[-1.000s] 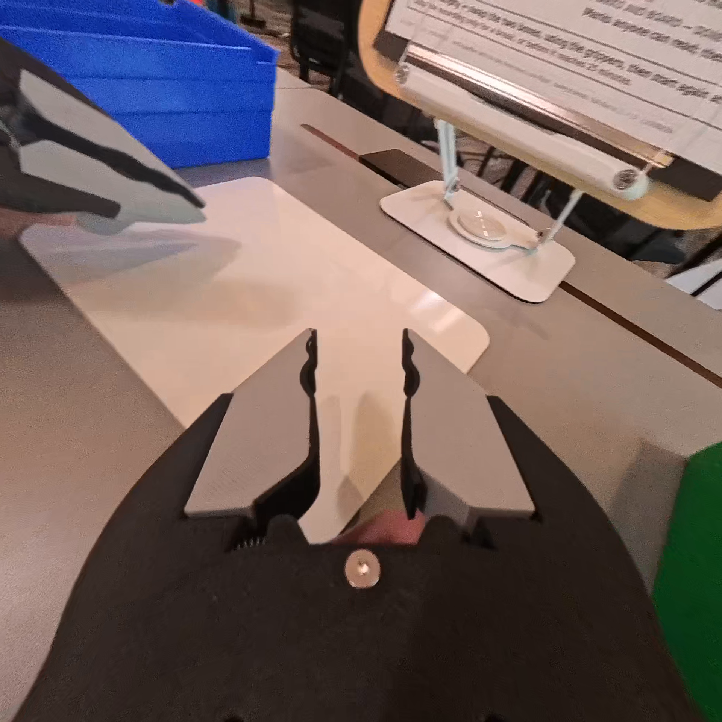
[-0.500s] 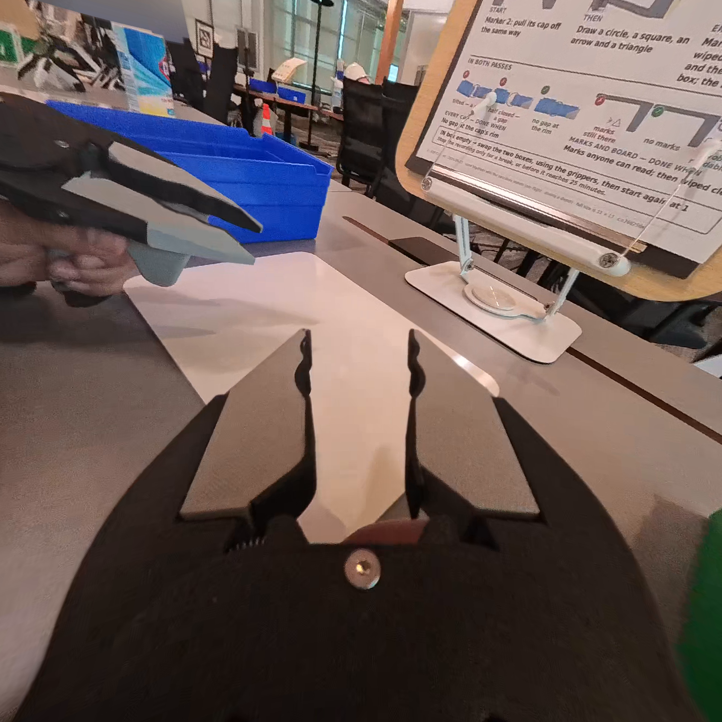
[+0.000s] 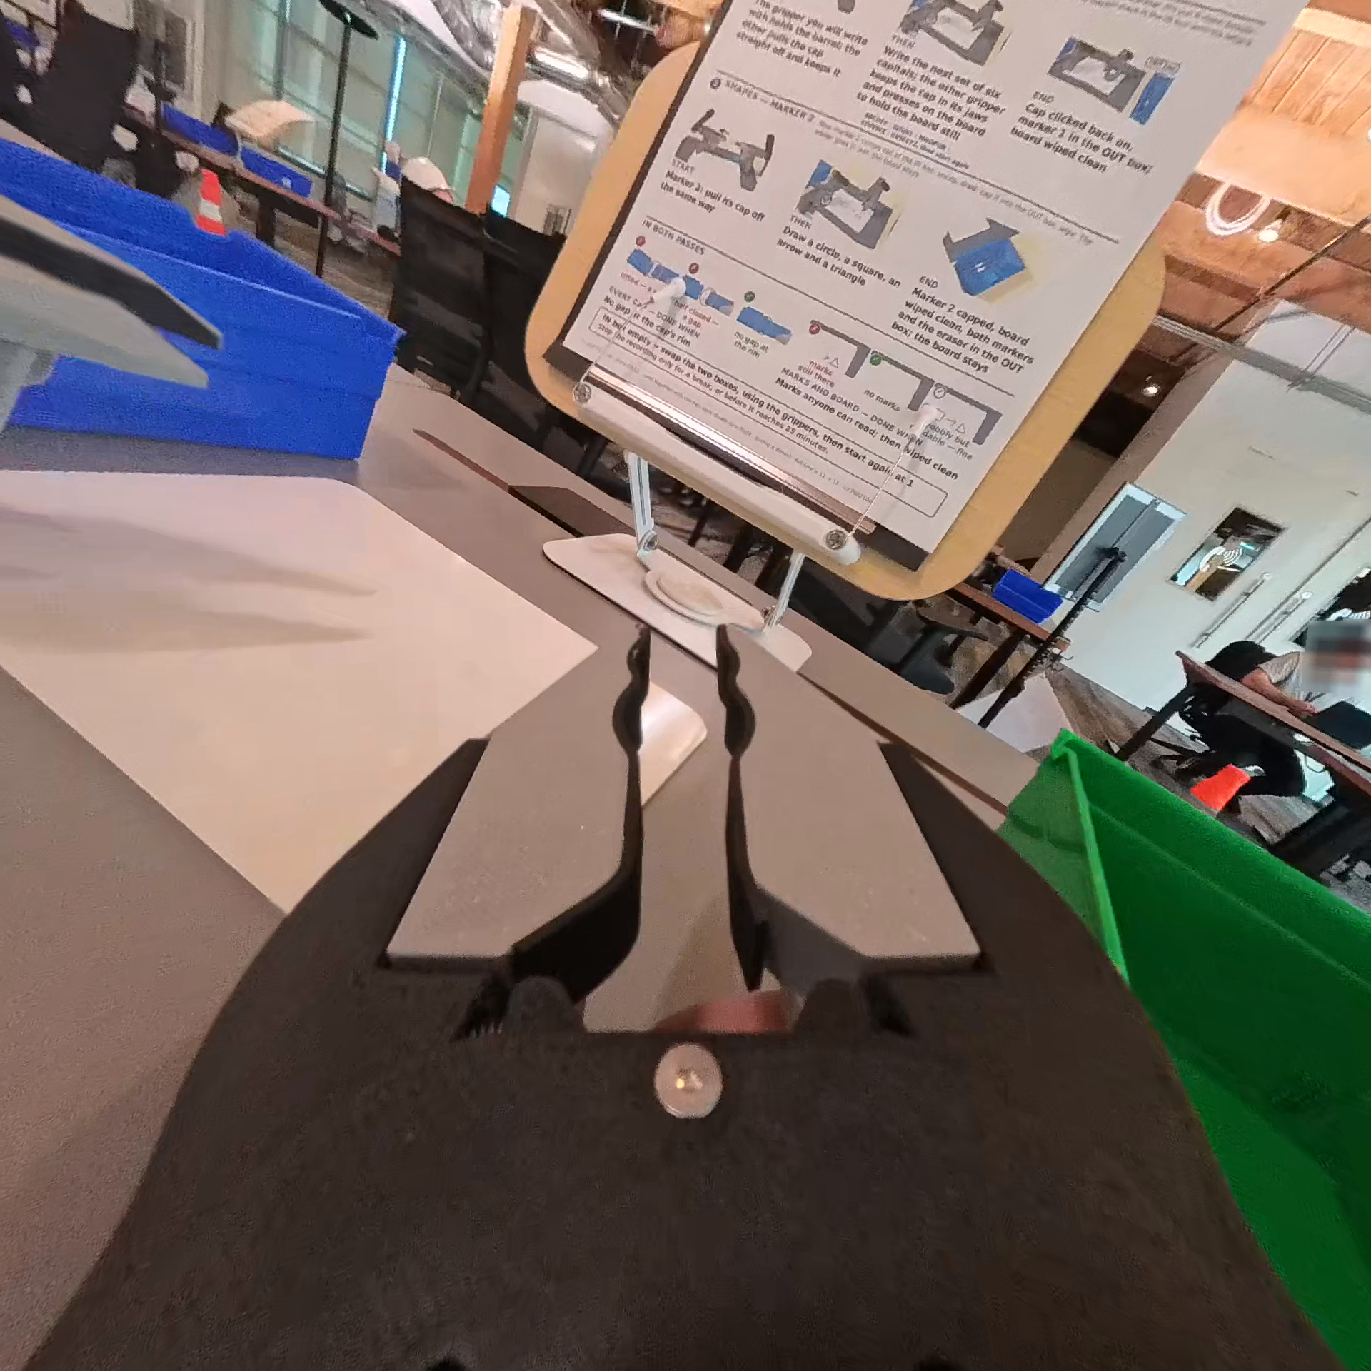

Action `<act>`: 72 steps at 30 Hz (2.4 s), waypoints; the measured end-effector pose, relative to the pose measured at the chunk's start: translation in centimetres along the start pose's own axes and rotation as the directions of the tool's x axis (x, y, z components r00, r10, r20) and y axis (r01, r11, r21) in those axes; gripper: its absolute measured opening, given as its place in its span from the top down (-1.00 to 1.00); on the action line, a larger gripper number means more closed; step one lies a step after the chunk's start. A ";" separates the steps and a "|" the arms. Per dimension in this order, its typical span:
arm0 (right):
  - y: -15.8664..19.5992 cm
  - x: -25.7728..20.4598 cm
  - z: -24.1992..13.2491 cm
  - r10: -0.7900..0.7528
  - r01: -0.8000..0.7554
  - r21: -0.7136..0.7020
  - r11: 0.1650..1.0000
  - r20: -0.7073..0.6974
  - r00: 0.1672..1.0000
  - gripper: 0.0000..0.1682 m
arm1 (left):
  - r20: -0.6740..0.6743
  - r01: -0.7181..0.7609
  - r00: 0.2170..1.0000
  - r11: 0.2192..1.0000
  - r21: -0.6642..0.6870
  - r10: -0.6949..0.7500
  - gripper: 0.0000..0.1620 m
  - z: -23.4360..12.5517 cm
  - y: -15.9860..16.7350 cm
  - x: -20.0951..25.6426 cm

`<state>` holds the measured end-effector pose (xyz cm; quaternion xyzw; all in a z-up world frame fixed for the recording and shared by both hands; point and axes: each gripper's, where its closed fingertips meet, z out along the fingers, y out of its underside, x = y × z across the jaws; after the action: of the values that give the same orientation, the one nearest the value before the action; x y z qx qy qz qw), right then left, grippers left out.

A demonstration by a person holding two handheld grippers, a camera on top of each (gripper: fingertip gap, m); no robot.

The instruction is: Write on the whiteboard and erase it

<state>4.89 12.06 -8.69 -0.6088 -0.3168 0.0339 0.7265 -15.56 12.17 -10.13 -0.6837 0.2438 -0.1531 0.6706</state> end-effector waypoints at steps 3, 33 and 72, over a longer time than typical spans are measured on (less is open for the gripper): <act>-0.1 -0.6 -0.2 0.013 -0.013 -0.013 1.000 0.015 1.000 0.82 | -0.023 0.007 1.000 1.000 0.027 -0.006 0.60 -0.7 -0.4 0.4; -1.1 -4.7 -0.7 0.071 -0.067 -0.044 0.997 0.101 0.992 0.79 | -0.064 -0.045 0.997 0.998 0.031 0.047 0.59 -1.2 -0.9 3.0; 2.4 -2.7 -0.1 -0.034 0.035 -0.215 0.976 0.009 0.999 0.76 | 0.017 -0.015 1.000 0.997 -0.078 0.016 0.58 -0.6 0.9 1.3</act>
<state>3.58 11.42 -12.01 -0.6781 -0.3311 -0.0114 0.6561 -14.89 10.93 -11.13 -0.7087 0.2489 -0.1324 0.6467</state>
